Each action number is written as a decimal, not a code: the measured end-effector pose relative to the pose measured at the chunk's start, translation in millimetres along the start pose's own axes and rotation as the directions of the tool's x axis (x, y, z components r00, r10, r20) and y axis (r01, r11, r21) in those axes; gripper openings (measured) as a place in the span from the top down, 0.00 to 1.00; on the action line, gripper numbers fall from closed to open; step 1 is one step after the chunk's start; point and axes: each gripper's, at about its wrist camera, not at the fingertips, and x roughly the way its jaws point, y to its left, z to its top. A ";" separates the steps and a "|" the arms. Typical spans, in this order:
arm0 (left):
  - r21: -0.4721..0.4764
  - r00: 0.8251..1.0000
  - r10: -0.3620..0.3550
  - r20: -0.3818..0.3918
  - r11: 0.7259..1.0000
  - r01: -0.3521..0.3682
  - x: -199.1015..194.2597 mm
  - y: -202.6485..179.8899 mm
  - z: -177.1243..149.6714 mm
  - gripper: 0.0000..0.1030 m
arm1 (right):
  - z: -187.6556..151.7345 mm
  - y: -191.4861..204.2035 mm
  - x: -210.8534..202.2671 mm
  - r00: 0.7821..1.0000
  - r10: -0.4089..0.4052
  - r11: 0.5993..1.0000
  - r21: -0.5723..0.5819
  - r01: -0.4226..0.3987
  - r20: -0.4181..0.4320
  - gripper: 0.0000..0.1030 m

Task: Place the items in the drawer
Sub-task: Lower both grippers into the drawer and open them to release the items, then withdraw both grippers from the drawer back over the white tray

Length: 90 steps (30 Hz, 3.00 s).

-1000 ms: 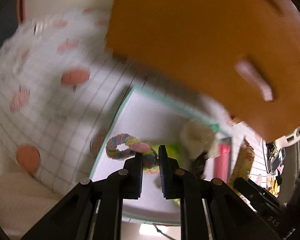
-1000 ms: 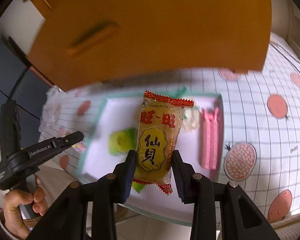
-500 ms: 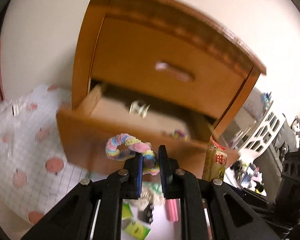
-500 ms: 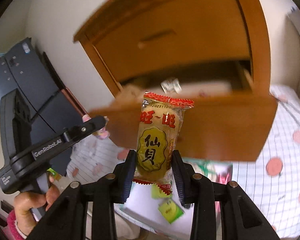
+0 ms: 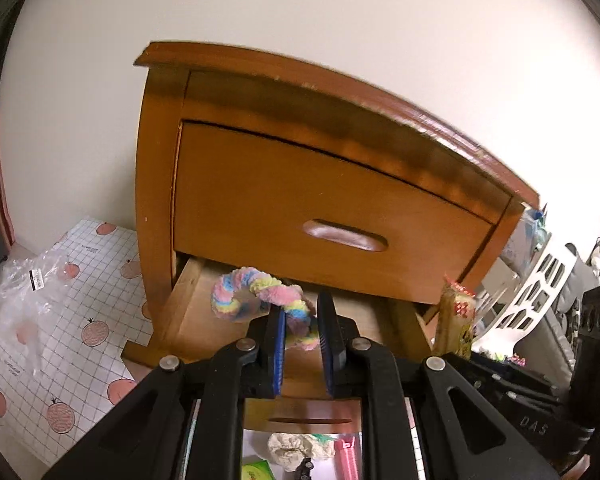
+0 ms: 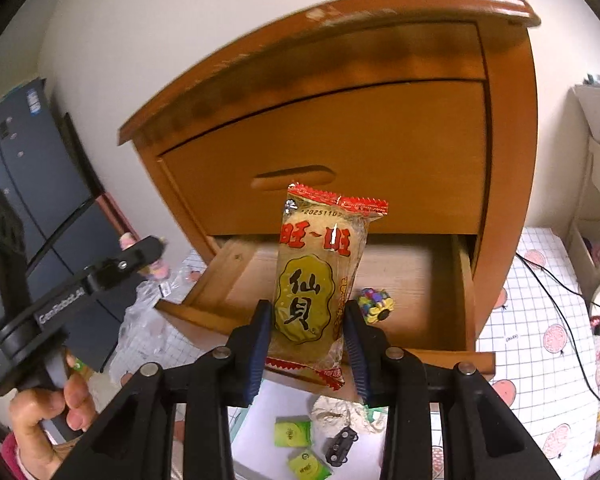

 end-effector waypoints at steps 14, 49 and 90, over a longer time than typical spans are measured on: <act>-0.011 0.980 0.089 -0.178 0.996 -0.092 62.7 15.3 -3.8 0.84 | 16.3 -28.4 42.5 0.984 -0.126 0.992 0.013 0.128 -0.125 0.63; 0.023 0.958 0.187 -0.216 0.982 -0.186 78.8 27.8 -21.1 0.10 | 10.8 -41.6 53.5 0.983 -0.131 0.991 0.021 0.134 -0.125 0.04; 0.107 0.998 0.047 -0.039 0.993 -0.043 7.8 -3.9 -35.6 0.00 | -12.6 -20.4 -7.2 0.997 -0.064 0.995 -0.078 0.066 0.038 0.00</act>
